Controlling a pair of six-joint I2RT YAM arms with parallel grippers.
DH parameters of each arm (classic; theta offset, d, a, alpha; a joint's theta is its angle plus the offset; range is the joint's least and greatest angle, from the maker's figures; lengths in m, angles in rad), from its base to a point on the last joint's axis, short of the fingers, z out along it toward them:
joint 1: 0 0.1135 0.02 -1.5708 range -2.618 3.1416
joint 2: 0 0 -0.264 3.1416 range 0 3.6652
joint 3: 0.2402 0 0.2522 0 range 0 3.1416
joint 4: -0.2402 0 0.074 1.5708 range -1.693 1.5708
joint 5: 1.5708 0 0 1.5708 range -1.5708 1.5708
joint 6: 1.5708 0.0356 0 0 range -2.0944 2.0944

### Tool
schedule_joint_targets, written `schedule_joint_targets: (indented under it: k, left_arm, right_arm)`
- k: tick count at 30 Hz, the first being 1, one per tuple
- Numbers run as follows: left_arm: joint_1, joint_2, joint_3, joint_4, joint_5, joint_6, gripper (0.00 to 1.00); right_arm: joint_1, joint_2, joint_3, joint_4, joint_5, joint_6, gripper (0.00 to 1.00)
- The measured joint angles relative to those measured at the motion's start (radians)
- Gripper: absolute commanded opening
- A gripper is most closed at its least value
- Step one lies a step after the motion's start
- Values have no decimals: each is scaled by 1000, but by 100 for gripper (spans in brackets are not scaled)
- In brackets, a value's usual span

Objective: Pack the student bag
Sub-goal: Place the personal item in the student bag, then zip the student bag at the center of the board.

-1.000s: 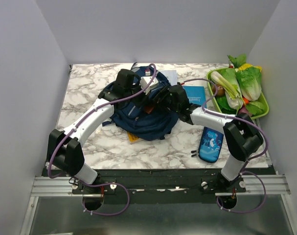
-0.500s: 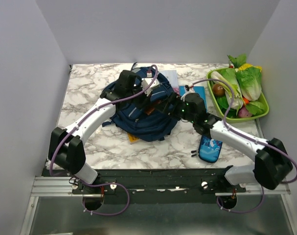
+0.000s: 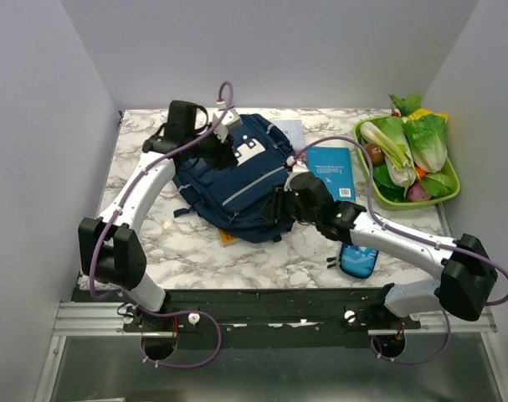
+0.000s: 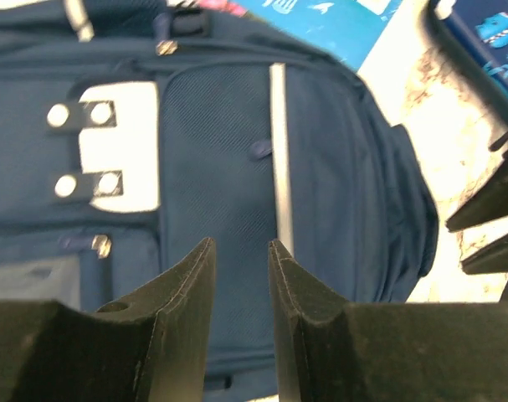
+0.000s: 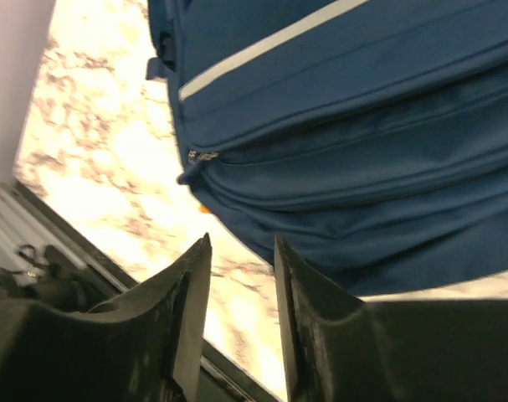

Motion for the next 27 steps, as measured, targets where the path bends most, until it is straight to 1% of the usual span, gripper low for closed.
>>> schedule_joint_targets:
  k: [2, 5, 7, 10, 13, 14, 16, 19, 20, 22, 23, 25, 26, 27]
  left_arm:
    - [61, 0, 0, -25, 14, 18, 40]
    - [134, -5, -26, -52, 26, 54, 39]
    - [163, -26, -82, -64, 31, 79, 39]
    - [186, -69, -170, -74, 38, 108, 36]
    - [203, -133, -257, -50, 44, 116, 26]
    - [206, -155, -277, -35, 48, 116, 20]
    - [212, -190, -300, -2, 58, 99, 14]
    - [224, -212, -300, 58, 93, 55, 11]
    - [230, -212, -298, 74, 106, 42, 13]
    - [236, -204, -291, 84, 123, 23, 17]
    - [237, -197, -281, 81, 129, 16, 24]
    - [238, -182, -255, 77, 130, 5, 29]
    - [240, -176, -243, 76, 129, -1, 35]
    - [242, -174, -235, 76, 128, -8, 39]
  right_arm:
    - [34, 48, 43, -13, 12, -19, 1]
    - [72, 140, 127, -48, 19, -21, 0]
    - [94, 199, 186, -82, 39, -28, 1]
    - [122, 223, 233, -129, 105, -49, 1]
    - [131, 192, 237, -140, 185, -16, 0]
    - [130, 179, 236, -146, 201, 13, 1]
    - [114, 158, 227, -146, 210, 57, 1]
    - [107, 156, 227, -160, 239, 73, 1]
    - [118, 176, 248, -197, 275, 65, 1]
    - [156, 255, 351, -289, 345, 57, 1]
    - [177, 305, 417, -344, 374, 62, 1]
    - [203, 391, 520, -412, 404, 76, 1]
    - [213, 415, 541, -433, 406, 84, 4]
    - [218, 429, 552, -456, 405, 96, 23]
